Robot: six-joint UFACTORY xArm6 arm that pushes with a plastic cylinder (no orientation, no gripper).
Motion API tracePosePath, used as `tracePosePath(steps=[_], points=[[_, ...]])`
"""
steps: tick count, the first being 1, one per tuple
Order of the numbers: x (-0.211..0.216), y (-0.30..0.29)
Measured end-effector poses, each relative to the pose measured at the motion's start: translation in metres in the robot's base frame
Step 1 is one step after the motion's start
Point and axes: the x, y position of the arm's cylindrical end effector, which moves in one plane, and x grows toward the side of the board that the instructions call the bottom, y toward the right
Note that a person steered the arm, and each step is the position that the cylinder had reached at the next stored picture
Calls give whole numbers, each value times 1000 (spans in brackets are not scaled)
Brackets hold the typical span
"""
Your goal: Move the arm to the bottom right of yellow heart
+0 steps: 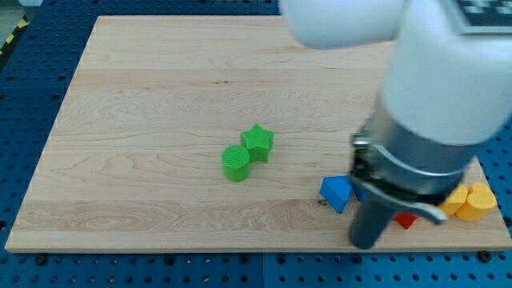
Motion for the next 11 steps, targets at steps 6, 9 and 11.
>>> tracePosePath(steps=[6, 9, 11], points=[[-2, 148], [-5, 149], [-5, 145]])
